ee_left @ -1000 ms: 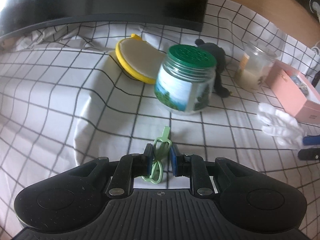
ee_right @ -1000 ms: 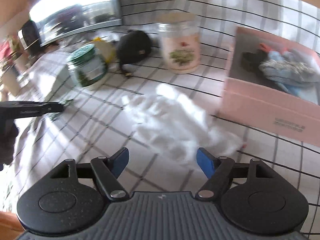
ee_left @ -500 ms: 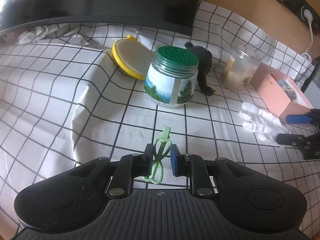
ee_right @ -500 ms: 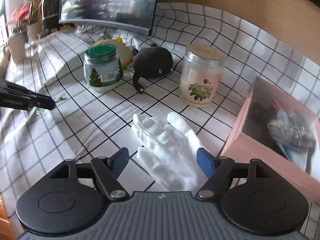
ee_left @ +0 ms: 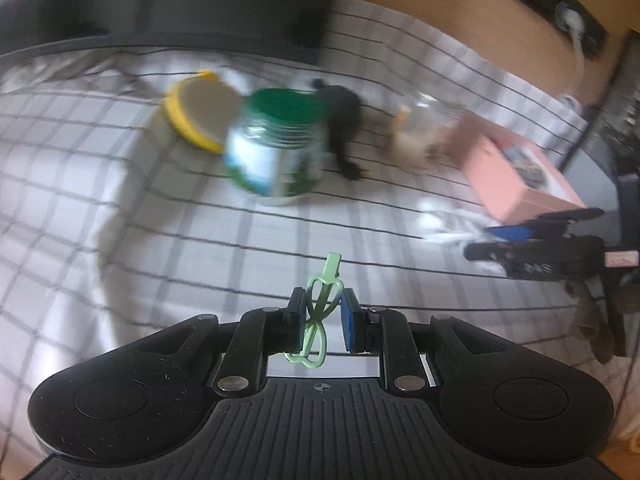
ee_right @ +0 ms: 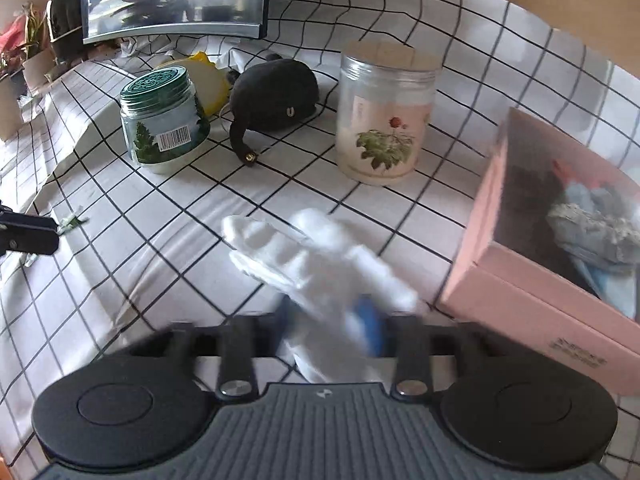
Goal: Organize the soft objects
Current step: 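Grasp the white glove with the right tool, then carry the green clip and white glove into the pink box and open both tools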
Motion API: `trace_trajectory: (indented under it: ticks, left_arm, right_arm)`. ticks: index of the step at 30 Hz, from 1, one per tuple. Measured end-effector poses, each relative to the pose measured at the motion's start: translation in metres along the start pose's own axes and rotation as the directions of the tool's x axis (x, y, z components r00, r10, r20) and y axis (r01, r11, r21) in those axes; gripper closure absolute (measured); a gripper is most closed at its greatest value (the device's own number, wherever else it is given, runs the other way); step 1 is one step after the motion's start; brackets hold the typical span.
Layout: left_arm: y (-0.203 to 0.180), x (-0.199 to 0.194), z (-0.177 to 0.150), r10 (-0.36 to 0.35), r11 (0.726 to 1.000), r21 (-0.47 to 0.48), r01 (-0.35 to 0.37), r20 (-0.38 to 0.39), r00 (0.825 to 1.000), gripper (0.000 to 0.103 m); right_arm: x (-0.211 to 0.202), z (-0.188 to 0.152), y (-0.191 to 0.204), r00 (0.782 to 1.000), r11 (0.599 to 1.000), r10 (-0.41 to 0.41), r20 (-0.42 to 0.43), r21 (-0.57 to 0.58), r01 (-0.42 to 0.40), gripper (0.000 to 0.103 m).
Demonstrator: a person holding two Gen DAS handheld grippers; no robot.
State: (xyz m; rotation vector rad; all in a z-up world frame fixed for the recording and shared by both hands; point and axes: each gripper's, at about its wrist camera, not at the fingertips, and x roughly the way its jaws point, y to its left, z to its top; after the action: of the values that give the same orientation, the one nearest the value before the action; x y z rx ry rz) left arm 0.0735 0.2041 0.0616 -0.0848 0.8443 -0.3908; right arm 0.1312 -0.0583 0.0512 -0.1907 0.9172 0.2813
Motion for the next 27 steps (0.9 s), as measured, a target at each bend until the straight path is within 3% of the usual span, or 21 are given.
trace_trajectory:
  ticks: [4, 7, 12, 16, 21, 24, 27]
  left_arm:
    - [-0.03, 0.013, 0.007, -0.097, 0.992, 0.074, 0.098, -0.023, 0.995, 0.082]
    - [-0.055, 0.023, 0.012, -0.172, 0.976, 0.128, 0.177, -0.047, 0.984, 0.082]
    - [-0.106, 0.043, 0.016, -0.309, 0.916, 0.232, 0.326, -0.107, 0.945, 0.082]
    - [-0.14, 0.052, 0.02, -0.381, 0.864, 0.3, 0.404, -0.135, 0.915, 0.082]
    - [-0.166, 0.056, 0.039, -0.433, 0.829, 0.346, 0.44, -0.102, 0.896, 0.082]
    - [-0.181, 0.063, 0.059, -0.444, 0.828, 0.355, 0.434, -0.058, 0.894, 0.082]
    - [-0.197, 0.073, 0.086, -0.427, 0.841, 0.371, 0.393, 0.008, 0.904, 0.082]
  right_arm:
    - [-0.032, -0.011, -0.012, 1.0, 0.994, 0.026, 0.007, 0.101, -0.026, 0.088]
    - [-0.072, -0.023, -0.023, 0.999, 0.986, -0.002, 0.044, 0.164, -0.005, 0.089]
    - [-0.136, -0.046, -0.044, 0.993, 0.966, -0.085, 0.085, 0.252, 0.061, 0.089]
    - [-0.17, -0.06, -0.058, 0.98, 0.942, -0.17, 0.104, 0.309, 0.13, 0.089]
    - [-0.192, -0.062, -0.068, 0.963, 0.928, -0.227, 0.145, 0.332, 0.169, 0.089]
    - [-0.201, -0.049, -0.077, 0.952, 0.925, -0.244, 0.183, 0.337, 0.173, 0.089]
    - [-0.207, -0.026, -0.098, 0.945, 0.92, -0.228, 0.232, 0.368, 0.132, 0.089]
